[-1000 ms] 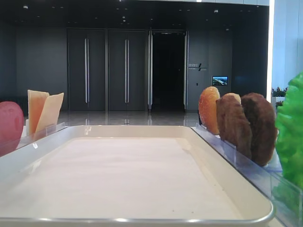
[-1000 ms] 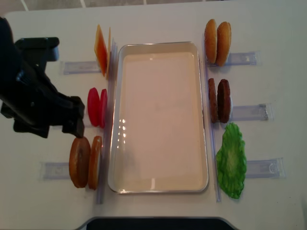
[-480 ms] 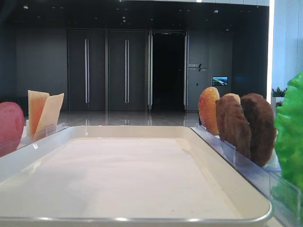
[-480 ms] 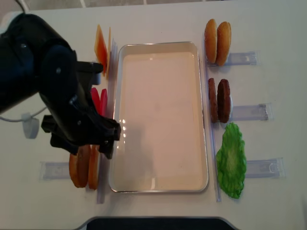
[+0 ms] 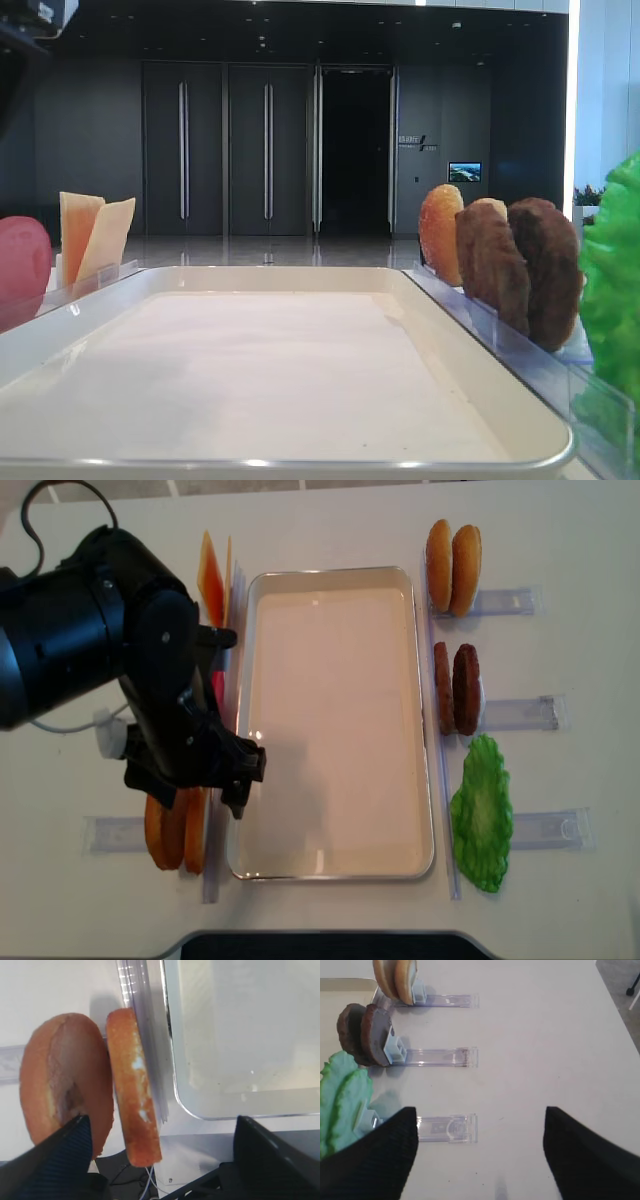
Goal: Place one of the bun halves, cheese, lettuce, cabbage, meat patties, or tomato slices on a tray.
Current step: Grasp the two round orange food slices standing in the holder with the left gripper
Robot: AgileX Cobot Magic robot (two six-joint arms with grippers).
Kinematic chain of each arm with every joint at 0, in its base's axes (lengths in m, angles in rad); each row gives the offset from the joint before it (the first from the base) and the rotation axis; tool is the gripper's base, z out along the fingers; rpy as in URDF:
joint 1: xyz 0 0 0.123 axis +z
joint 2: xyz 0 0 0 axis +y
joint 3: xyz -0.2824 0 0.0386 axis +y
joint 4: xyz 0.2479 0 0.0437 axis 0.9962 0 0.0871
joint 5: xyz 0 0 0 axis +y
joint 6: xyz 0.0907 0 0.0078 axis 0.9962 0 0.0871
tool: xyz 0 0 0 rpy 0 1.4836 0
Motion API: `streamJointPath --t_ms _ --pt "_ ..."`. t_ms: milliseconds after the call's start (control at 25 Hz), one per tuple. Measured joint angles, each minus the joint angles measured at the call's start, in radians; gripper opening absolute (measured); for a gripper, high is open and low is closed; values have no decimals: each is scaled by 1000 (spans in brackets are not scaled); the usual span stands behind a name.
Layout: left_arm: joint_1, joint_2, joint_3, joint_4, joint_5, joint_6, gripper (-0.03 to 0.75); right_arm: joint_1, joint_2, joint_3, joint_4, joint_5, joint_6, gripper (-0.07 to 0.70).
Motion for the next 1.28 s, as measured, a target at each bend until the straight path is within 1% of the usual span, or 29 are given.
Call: streamJointPath --t_ms 120,320,480,640,760,880,1160,1200,1280 --pt "0 26 -1 14 -3 0 641 0 0 0 0 0 0 527" --pt "0 73 -1 19 -29 4 627 0 0 0 0 0 0 527" --pt "0 102 -2 12 -30 51 603 0 0 0 0 0 0 527" --pt "0 119 -2 12 -13 66 567 0 0 0 0 0 0 527" --pt "0 119 -2 19 2 69 522 0 0 0 0 0 0 527" --pt "0 120 -2 29 18 82 438 0 0 0 0 0 0 527" --pt "0 120 -2 45 39 102 163 0 0 0 0 0 0 527" --pt "0 120 -2 50 42 111 141 0 0 0 0 0 0 527" --pt "0 120 -2 52 43 121 141 0 0 0 0 0 0 527"
